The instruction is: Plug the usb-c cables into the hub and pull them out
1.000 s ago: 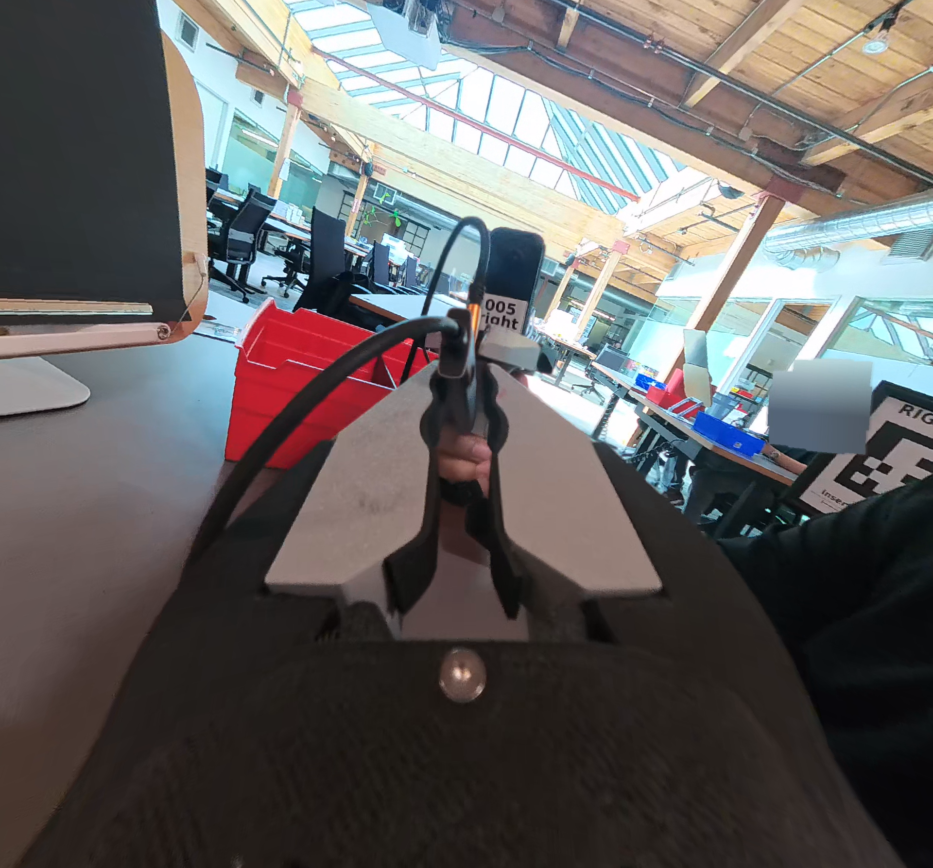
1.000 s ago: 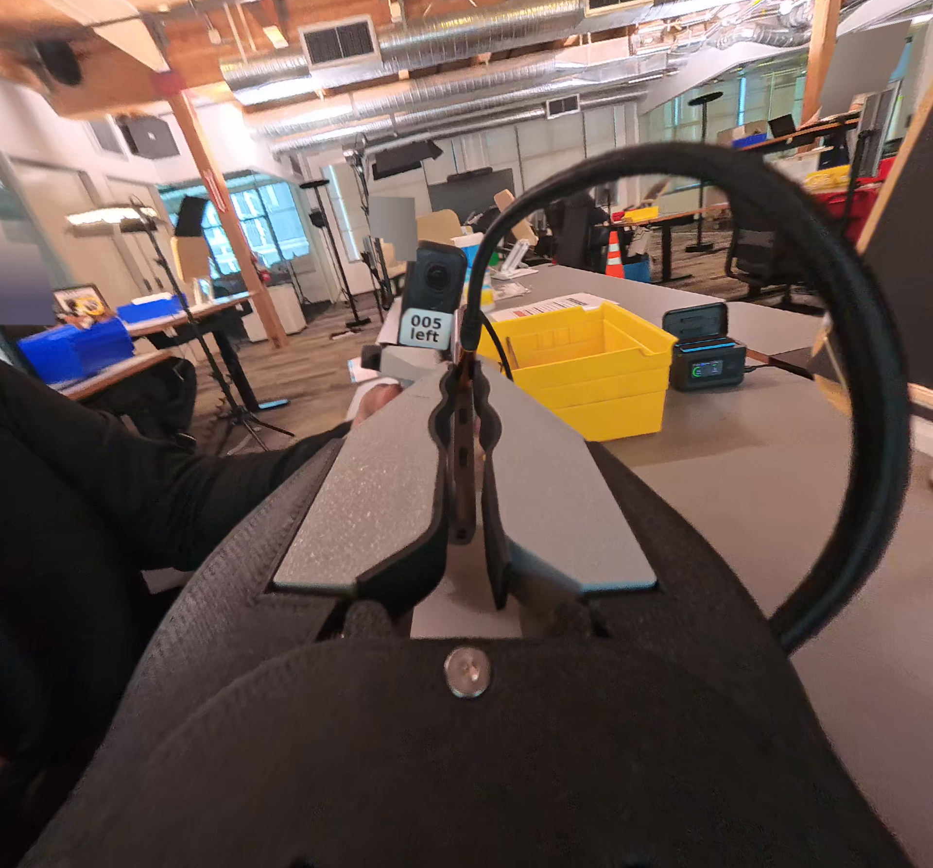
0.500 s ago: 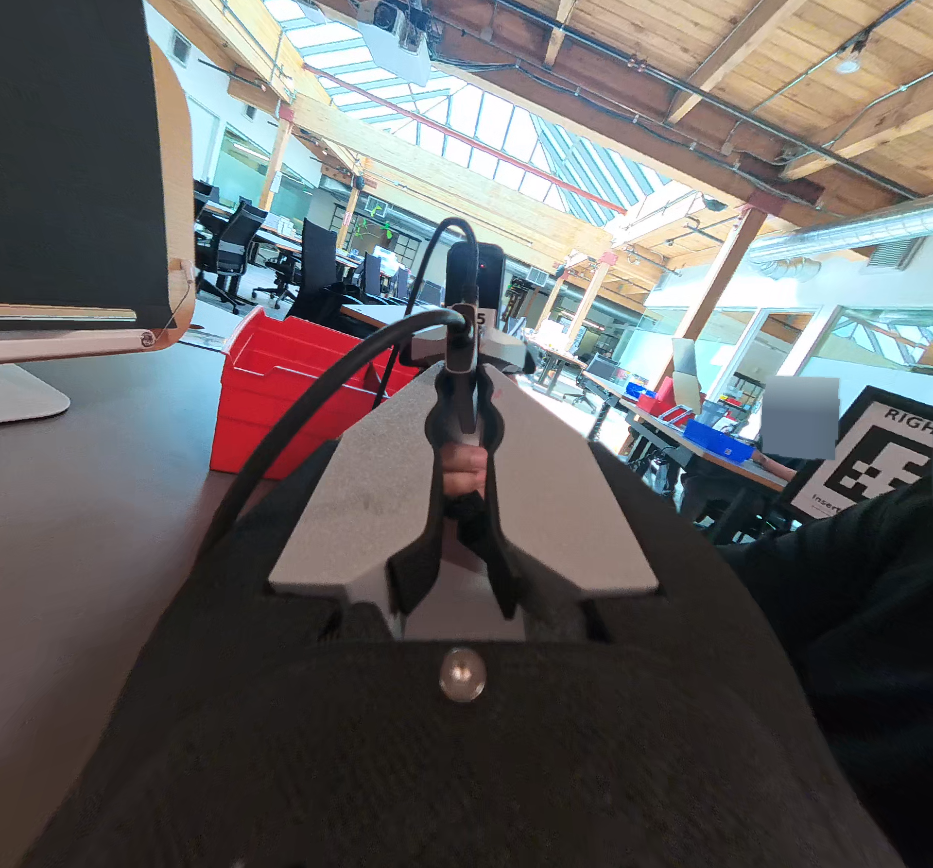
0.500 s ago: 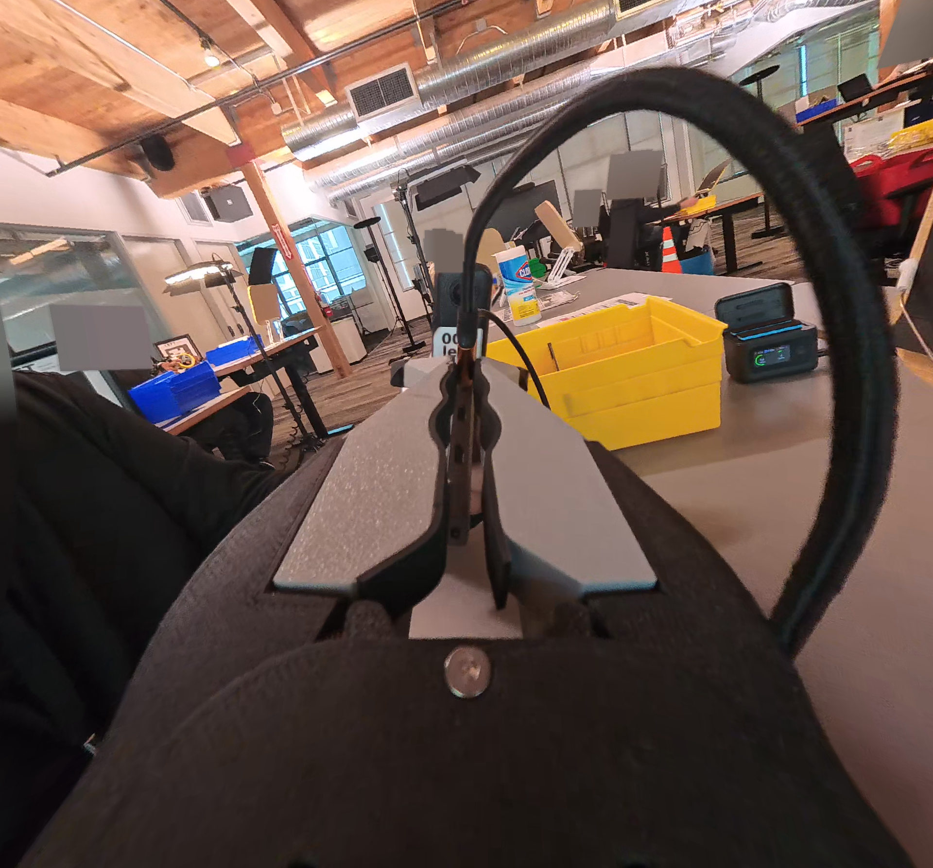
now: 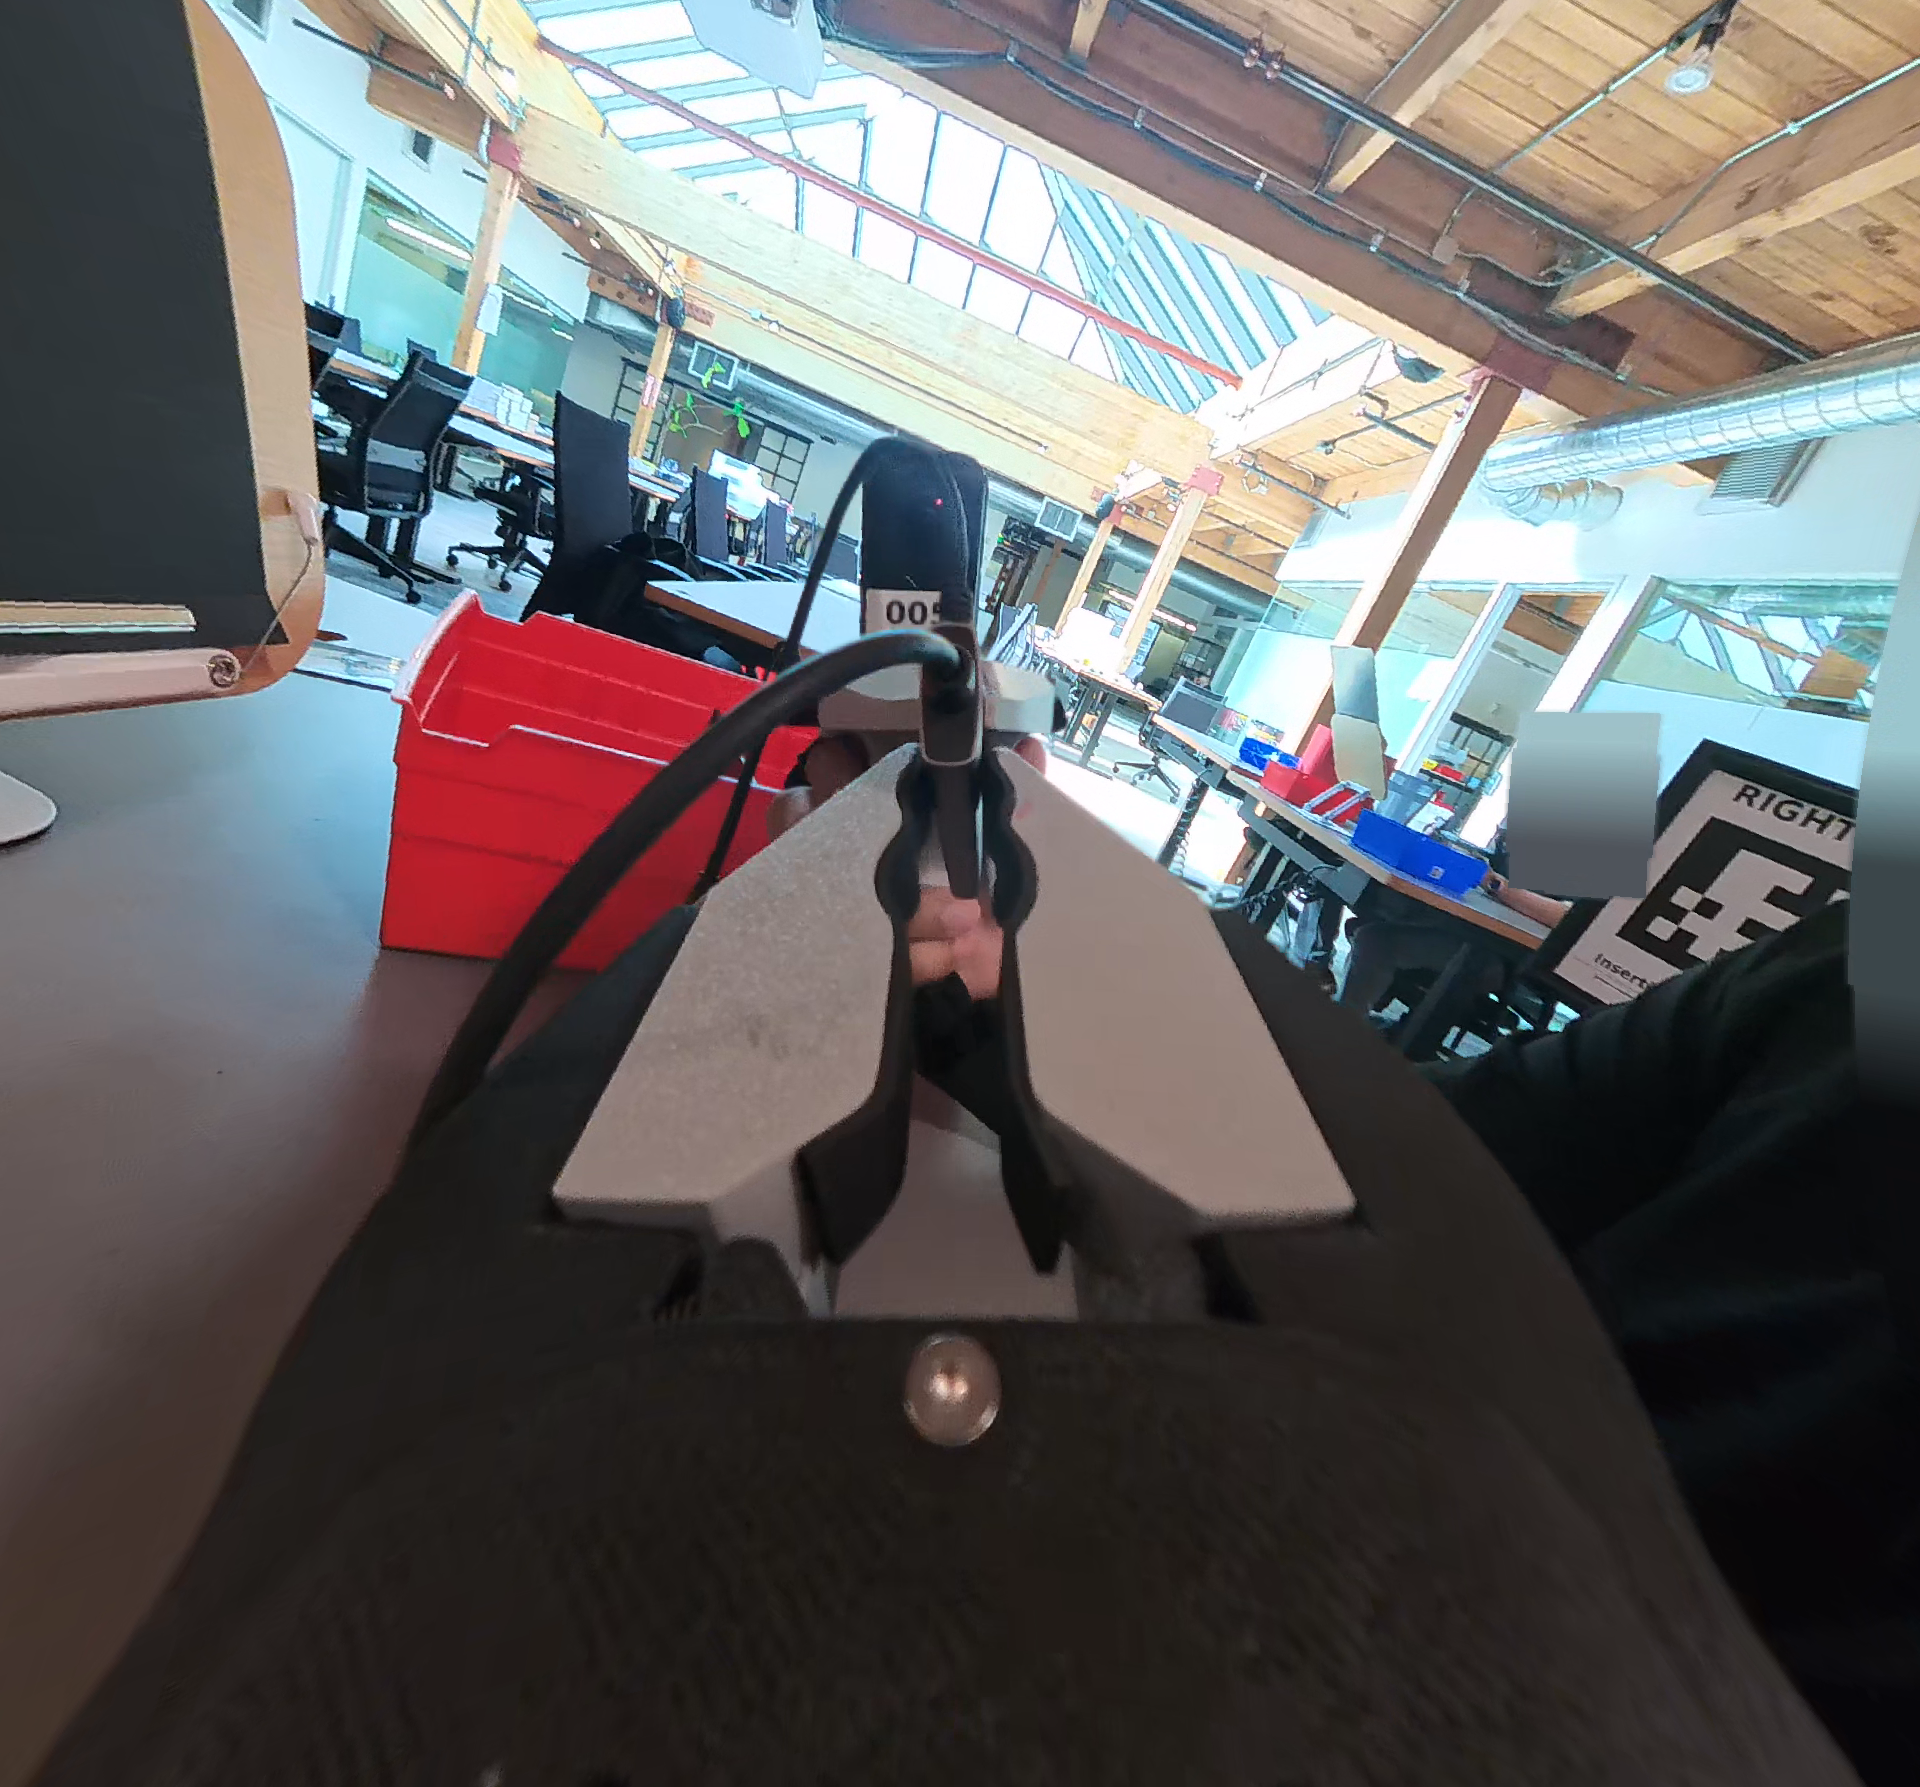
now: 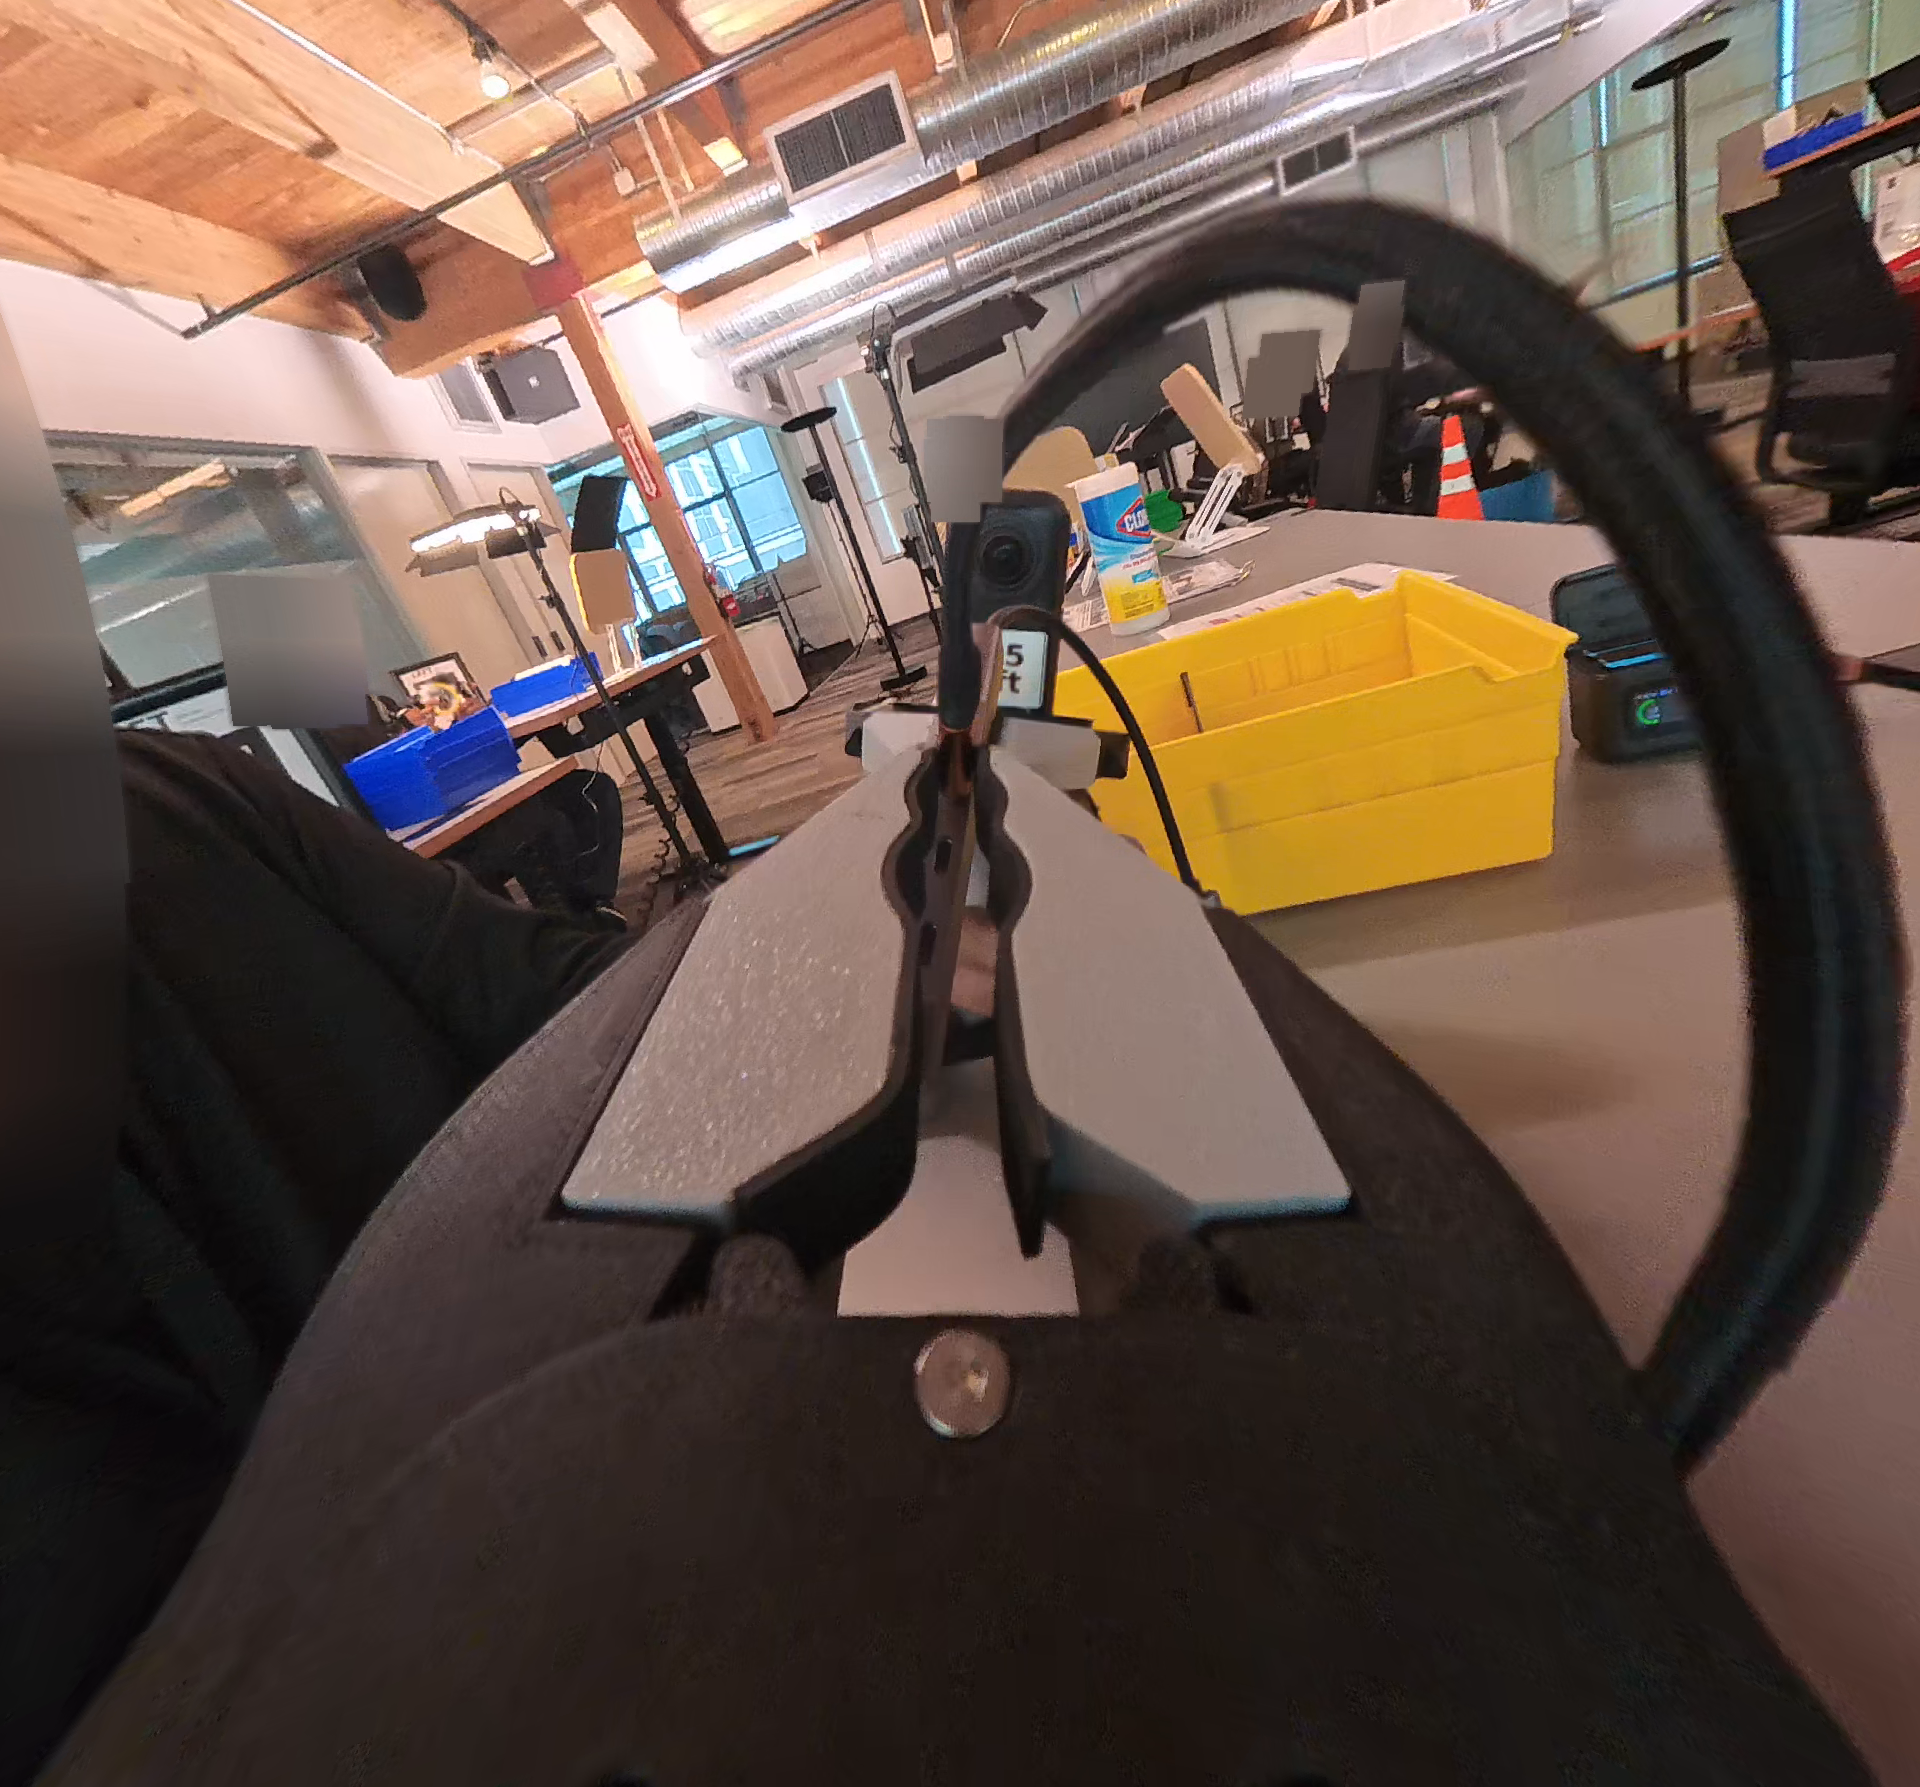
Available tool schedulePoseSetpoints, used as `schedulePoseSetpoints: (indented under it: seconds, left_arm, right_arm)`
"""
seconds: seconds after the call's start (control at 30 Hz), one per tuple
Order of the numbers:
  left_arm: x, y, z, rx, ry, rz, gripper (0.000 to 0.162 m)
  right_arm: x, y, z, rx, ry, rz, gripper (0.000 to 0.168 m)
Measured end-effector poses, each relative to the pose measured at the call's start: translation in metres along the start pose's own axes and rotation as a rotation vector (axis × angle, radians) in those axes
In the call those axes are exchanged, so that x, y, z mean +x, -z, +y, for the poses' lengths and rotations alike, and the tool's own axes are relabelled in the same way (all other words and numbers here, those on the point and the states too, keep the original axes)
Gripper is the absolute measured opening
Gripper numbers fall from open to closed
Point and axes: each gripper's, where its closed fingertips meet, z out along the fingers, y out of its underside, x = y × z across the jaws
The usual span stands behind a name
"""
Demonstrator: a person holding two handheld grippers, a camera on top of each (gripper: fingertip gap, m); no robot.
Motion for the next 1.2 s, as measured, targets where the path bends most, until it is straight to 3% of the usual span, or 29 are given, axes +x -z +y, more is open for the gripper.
schedulePoseSetpoints:
  seconds: [0.6, 0.83, 1.2]
  left_arm:
    - [-0.005, -0.001, 0.000, 0.012, -0.014, -0.036, 0.007]
    - [-0.015, 0.000, -0.010, 0.119, -0.104, -0.182, 0.007]
    - [-0.021, 0.008, -0.023, 0.245, -0.011, -0.180, 0.006]
  right_arm:
    - [0.006, -0.004, 0.005, -0.028, 0.041, 0.054, 0.002]
    - [0.017, -0.008, -0.005, 0.111, -0.013, 0.120, 0.002]
    - [0.027, -0.016, -0.018, 0.352, -0.088, 0.162, 0.001]
